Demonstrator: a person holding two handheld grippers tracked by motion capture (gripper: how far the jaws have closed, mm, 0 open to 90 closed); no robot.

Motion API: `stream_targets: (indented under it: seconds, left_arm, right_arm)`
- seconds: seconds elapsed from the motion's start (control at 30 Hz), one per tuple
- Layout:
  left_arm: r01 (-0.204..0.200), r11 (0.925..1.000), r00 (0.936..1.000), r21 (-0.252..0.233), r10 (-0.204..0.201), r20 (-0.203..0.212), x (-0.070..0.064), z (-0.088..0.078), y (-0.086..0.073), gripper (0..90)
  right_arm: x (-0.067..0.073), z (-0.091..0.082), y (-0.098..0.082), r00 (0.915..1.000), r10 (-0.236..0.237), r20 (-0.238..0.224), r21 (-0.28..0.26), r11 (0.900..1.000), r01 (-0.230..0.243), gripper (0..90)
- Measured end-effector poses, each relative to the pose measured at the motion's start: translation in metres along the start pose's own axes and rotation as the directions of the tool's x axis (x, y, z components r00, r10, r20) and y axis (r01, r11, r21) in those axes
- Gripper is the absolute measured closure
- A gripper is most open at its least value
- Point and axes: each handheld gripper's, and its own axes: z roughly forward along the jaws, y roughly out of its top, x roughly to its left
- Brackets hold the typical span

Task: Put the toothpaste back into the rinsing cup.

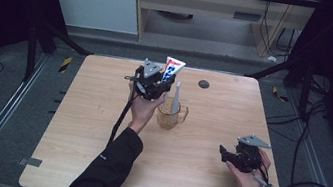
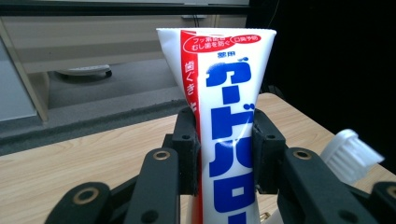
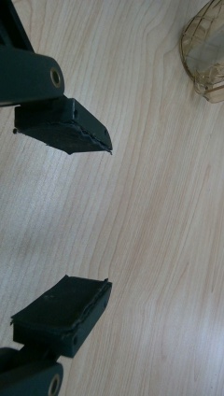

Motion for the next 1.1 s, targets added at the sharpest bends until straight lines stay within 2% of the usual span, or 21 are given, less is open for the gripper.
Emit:
stream_targets:
  seconds: [0.4,0.8,0.93,1.1]
  left_arm:
    - [0.003,1.0,1.0,0.0,-0.003,-0.004,0.0,0.018,-0.007,67.7]
    - [0.014,0.9995,0.9999,0.027,-0.014,0.005,0.0,0.033,-0.016,67.6]
    - [0.001,0.9993,0.9999,0.036,-0.002,0.014,-0.001,0.036,-0.019,67.5]
    - [-0.013,0.999,0.9998,0.042,0.013,0.016,-0.004,0.038,-0.022,67.5]
  right_arm:
    - [0.0,0.002,-0.001,1.0,0.006,-0.008,0.004,1.0,-0.006,26.5]
    - [-0.002,0.003,-0.002,1.0,0.002,-0.006,0.009,1.0,-0.002,26.2]
    - [-0.002,0.002,-0.002,0.9999,0.012,-0.012,0.006,1.0,-0.012,26.0]
    - [-0.002,0.003,-0.002,1.0,0.001,-0.007,0.008,1.0,-0.001,25.9]
